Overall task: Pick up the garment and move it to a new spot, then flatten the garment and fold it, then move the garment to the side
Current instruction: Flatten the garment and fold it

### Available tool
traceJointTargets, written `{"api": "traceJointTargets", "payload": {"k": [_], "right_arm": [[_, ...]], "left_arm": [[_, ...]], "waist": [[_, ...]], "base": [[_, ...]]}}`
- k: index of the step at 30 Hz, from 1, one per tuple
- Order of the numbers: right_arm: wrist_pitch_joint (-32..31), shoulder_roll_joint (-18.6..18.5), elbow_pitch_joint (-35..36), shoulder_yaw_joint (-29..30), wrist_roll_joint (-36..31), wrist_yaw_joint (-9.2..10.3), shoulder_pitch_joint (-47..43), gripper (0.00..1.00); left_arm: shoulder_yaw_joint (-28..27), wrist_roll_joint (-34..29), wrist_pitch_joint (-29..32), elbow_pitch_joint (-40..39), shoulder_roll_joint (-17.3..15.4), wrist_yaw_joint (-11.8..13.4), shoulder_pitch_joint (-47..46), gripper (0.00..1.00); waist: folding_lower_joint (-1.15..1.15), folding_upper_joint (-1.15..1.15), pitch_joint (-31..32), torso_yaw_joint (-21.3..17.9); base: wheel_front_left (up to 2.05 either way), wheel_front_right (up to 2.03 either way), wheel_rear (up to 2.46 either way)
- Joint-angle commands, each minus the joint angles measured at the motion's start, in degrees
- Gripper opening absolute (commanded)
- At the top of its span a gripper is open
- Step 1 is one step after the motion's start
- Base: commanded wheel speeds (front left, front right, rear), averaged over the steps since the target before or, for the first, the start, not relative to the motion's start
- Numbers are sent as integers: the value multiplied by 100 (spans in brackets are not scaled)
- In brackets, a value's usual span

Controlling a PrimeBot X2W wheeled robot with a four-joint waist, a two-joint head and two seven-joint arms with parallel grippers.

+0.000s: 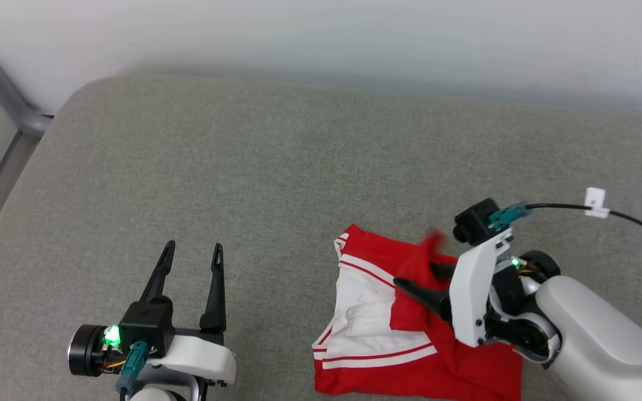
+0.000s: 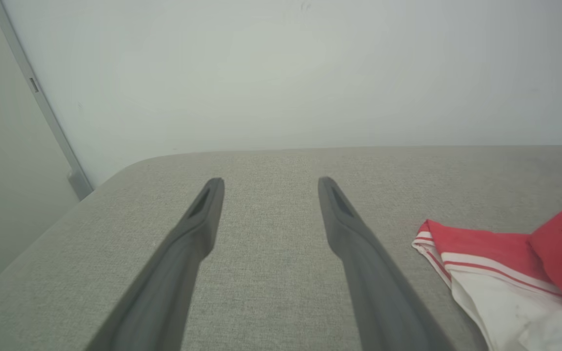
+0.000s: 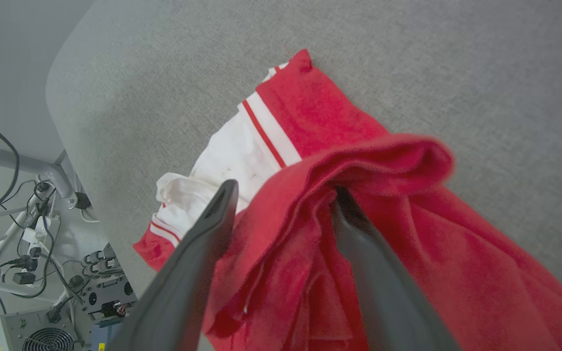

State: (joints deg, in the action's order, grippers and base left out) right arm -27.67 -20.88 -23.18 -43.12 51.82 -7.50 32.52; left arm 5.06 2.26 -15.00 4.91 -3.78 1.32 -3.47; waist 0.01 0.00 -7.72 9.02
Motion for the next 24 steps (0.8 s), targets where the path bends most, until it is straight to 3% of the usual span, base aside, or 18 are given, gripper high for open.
{"api": "traceJointTargets", "payload": {"k": [1,2,6,11,17,24], "right_arm": [[340,-128,200,35,63,3,67,100],[816,-403,538,99,-15,3,6,100],[1504,-728,881,374,-355,3,-130,100],[2627,-790,850,1055,-1303,3,-408,100],[3925,-321,802,2456,-2846,3,-1176,100],[4254,654,1440,3818,-4123,3,-2289,100]], "left_arm": [[-56,-31,-25,2,2,-6,98,100],[-103,-55,-25,-27,0,-10,182,100],[-151,-84,-25,-70,-20,-13,289,100],[-188,-111,-25,-100,-28,-7,363,100],[-234,-110,-25,-151,-36,-7,487,100],[-292,-100,-24,-234,-23,67,676,100]], "waist": [[-1,0,163,-107],[-1,0,306,-223],[-1,0,429,-395],[-1,0,511,-533],[-1,0,652,-697],[-1,0,799,-806]], "base": [[0,0,0],[0,0,0],[0,0,0],[0,0,0],[0,0,0],[0,0,0]]}}
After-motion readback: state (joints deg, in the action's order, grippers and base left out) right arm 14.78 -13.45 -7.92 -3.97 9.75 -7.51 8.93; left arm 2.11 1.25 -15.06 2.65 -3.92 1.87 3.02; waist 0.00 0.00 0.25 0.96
